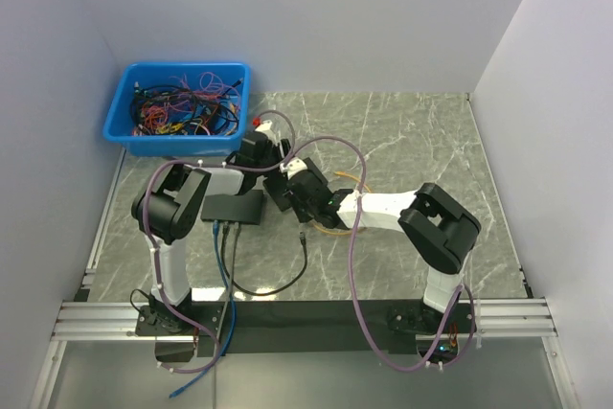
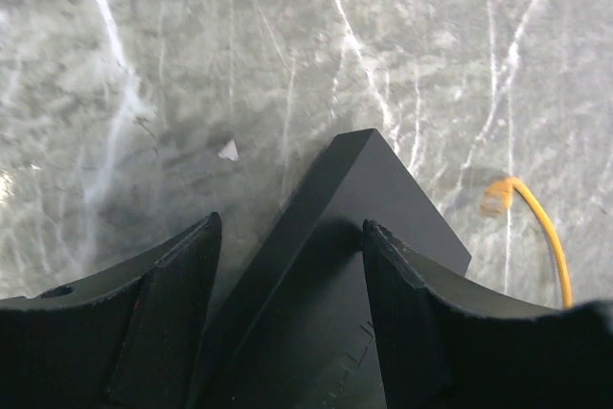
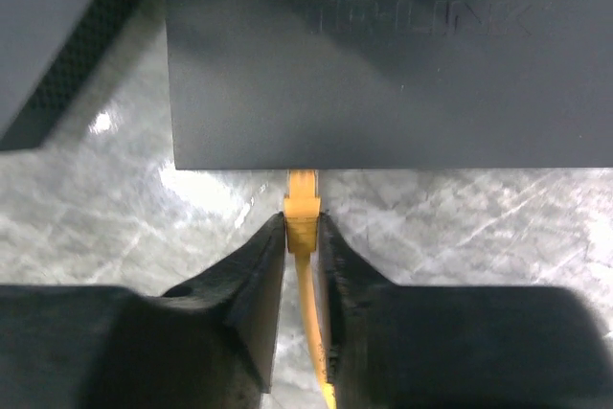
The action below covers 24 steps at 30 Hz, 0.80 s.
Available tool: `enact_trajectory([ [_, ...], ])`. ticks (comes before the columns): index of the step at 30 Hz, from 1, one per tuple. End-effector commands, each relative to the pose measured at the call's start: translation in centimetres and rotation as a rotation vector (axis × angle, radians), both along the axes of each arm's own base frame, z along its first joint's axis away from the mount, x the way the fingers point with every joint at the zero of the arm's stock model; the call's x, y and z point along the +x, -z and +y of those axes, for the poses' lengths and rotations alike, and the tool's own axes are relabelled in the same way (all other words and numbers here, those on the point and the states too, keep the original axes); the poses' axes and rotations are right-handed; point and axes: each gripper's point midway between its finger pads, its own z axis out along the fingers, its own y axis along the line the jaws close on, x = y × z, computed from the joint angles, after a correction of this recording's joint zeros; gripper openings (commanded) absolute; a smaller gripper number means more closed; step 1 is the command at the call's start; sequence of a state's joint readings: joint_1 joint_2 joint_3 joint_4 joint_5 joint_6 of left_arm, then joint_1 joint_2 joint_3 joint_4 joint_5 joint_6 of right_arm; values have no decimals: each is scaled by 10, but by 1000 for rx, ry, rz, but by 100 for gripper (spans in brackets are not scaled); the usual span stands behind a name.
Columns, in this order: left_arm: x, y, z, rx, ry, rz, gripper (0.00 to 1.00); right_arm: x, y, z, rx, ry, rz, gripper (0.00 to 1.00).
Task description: Insert the plug into the switch port
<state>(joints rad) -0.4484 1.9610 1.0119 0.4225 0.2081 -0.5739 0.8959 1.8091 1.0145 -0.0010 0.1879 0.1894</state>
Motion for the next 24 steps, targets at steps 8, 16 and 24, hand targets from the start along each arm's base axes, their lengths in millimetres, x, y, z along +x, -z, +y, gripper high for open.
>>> enact_trajectory([
  [8, 26, 22, 16, 159, -47, 86, 71, 7, -60, 18, 147, 52, -132, 43],
  [16, 45, -37, 22, 159, -88, -11, 74, -30, -93, 2, 200, 49, -162, 62],
  [24, 22, -150, 43, 130, -130, -188, 77, -63, -155, -17, 338, 12, -219, 70],
])
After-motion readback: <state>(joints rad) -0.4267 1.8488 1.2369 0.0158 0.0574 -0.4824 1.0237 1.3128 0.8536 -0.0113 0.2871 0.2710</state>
